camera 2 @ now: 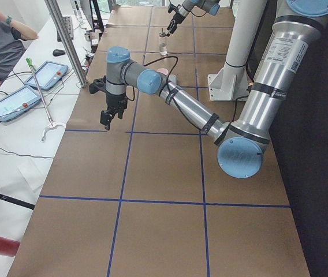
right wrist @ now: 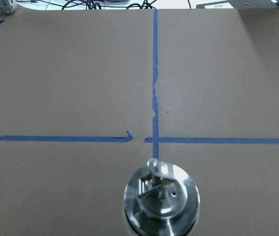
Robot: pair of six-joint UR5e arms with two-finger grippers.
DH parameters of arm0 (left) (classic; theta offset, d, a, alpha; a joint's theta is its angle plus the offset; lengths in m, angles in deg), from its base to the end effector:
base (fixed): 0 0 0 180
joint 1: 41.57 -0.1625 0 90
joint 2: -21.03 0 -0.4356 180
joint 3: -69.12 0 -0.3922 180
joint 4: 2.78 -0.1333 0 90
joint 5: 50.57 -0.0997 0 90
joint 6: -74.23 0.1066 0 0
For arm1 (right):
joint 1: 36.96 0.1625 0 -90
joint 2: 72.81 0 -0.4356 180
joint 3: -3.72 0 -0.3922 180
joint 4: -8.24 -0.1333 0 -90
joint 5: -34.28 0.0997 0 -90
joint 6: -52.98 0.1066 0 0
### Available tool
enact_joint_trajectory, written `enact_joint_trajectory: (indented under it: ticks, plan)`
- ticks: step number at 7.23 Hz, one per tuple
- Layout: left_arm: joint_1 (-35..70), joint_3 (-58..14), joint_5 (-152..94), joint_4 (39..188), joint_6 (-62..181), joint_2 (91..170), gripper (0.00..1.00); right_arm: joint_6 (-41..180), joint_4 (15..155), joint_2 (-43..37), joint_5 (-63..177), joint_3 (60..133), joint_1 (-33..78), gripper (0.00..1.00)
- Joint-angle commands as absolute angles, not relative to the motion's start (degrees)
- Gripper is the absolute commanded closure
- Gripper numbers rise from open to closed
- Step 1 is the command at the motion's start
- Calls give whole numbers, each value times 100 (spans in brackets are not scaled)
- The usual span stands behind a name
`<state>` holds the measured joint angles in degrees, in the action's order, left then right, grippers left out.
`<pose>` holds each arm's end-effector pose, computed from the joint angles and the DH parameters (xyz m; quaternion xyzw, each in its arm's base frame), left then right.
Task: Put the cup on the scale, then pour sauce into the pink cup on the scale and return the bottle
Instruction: 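Grasp the glass sauce dispenser by its metal top with the right gripper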
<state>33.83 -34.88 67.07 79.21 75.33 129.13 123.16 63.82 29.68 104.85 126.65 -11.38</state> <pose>0.0694 -0.5990 0.4136 0.1738 0.2558 0.1791 0.9340 -0.2996 -0.3305 0.4272 0.3134 -0.3611 0.1216 0.8698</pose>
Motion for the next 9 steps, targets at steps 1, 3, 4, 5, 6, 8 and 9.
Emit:
enact_joint_trajectory:
  ticks: [1,3,4,5,6,8,9]
  plan:
    - [3542,-3266,6703,8133,7880,12834,0,12242,5773,2810,9784,12064,-1420,0]
    - [3542,-3266,6703,8133,7872,12843,0,12224,5772,2573,9459,11747,-1551,0]
    - [3542,-3266,6703,8133,7871,12843,0,12215,5772,2510,9266,11571,-1613,0]
    - [3542,-3266,6703,8133,7871,12843,0,12215,5772,2501,9194,11509,-1648,0]
    - [3542,-3275,6703,8133,7871,12843,0,12215,5772,2501,9168,11439,-1666,0]
    - [3542,-3275,6703,8133,7863,12843,0,12198,5763,2492,9115,11341,-1692,0]
    - [3542,-3275,6703,8133,7854,12843,0,12197,5763,2483,9115,11263,-1701,0]
